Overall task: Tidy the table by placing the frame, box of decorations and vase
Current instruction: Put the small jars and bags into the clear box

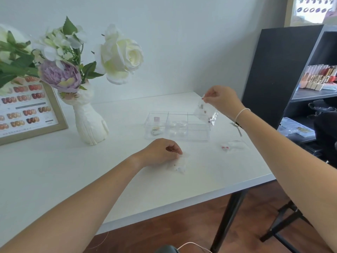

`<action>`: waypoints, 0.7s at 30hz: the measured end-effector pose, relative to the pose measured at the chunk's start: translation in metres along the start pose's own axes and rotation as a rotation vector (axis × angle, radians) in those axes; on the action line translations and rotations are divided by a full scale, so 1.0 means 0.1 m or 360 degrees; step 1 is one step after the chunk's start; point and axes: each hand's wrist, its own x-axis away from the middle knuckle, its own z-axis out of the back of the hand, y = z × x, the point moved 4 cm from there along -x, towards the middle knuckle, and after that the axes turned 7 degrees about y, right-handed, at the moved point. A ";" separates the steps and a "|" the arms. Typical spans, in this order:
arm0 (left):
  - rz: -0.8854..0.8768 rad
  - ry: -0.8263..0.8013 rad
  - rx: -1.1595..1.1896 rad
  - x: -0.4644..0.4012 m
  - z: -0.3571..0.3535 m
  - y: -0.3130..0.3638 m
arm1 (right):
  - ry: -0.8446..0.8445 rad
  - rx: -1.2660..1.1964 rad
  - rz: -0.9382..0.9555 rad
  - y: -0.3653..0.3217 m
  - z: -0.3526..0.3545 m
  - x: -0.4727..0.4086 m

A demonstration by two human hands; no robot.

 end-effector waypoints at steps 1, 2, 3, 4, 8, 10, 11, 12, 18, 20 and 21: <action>0.0002 0.0001 0.0009 0.00 0.00 0.00 | 0.0049 0.0042 -0.0010 0.01 -0.03 -0.05; 0.0005 0.0001 0.0020 0.00 0.01 0.01 | 0.0073 0.0107 -0.0012 0.02 -0.07 -0.09; 0.0009 0.0001 0.0034 0.00 0.01 0.01 | 0.0080 0.0189 -0.0005 0.04 -0.12 -0.11; 0.0015 -0.0001 0.0057 0.01 0.02 0.01 | 0.0082 0.0275 0.0006 0.05 -0.17 -0.13; 0.0021 -0.0031 0.0182 0.03 0.06 0.02 | 0.0109 0.0483 0.0073 0.08 -0.32 -0.16; 0.0019 -0.0040 0.0219 0.03 0.09 0.03 | 0.0102 0.0555 0.0090 0.08 -0.37 -0.16; 0.0020 -0.0043 0.0226 0.04 0.10 0.04 | 0.0092 0.0594 0.0099 0.08 -0.39 -0.17; 0.0022 -0.0044 0.0226 0.03 0.12 0.04 | 0.0090 0.0631 0.0108 0.08 -0.41 -0.17; 0.0011 0.0003 0.0236 0.00 0.23 0.06 | 0.0046 0.0643 0.0058 0.09 -0.48 -0.19; 0.0002 0.0030 0.0257 -0.01 0.27 0.07 | -0.0046 0.0631 0.0045 0.10 -0.54 -0.16; -0.0002 0.0043 0.0263 -0.01 0.28 0.08 | -0.0113 0.0645 0.0041 0.11 -0.58 -0.14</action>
